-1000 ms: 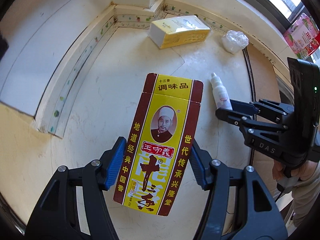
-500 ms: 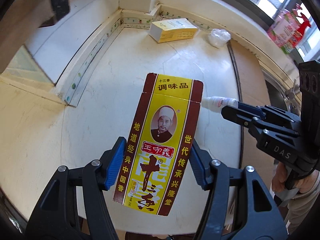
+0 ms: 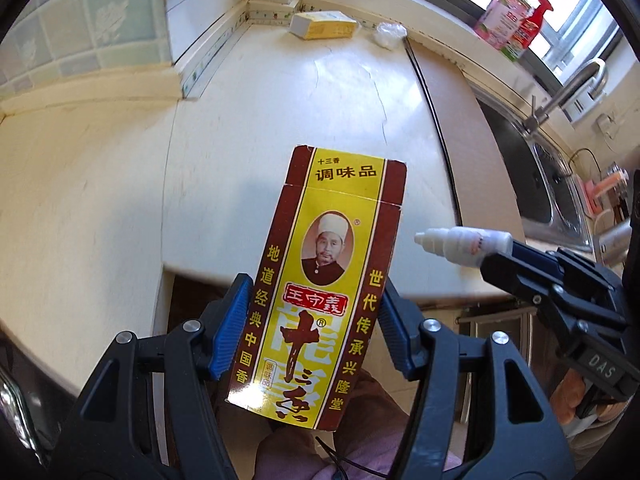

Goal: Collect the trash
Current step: 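Carry the seasoning box with the left tool while the right tool carries the bottle to the bin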

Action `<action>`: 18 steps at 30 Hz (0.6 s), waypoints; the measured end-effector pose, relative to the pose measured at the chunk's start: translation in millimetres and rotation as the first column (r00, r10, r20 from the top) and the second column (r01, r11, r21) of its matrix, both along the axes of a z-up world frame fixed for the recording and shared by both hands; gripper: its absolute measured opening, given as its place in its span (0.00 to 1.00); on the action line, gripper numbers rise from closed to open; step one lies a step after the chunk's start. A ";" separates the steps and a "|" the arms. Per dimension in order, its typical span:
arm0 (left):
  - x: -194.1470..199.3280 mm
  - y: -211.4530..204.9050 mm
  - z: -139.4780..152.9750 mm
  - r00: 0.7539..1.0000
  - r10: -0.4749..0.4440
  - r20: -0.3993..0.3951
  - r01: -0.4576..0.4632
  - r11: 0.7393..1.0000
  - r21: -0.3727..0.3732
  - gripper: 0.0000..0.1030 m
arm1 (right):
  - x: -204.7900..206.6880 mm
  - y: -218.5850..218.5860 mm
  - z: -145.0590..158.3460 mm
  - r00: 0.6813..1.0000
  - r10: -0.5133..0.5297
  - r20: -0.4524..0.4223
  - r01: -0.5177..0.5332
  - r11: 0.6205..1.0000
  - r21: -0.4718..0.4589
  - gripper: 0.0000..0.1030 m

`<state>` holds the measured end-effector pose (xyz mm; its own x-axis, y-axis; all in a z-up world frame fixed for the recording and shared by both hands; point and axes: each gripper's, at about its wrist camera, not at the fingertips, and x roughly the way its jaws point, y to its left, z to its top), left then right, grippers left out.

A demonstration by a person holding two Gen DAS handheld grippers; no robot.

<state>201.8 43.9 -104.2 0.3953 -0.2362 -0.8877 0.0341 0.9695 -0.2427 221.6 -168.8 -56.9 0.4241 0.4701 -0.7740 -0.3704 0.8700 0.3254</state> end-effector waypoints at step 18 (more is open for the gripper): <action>-121.4 -15.5 -104.8 0.988 -0.105 -0.113 0.104 0.994 -0.021 0.56 | -163.1 42.9 -116.8 0.981 -0.084 -0.174 0.066 0.992 -0.105 0.24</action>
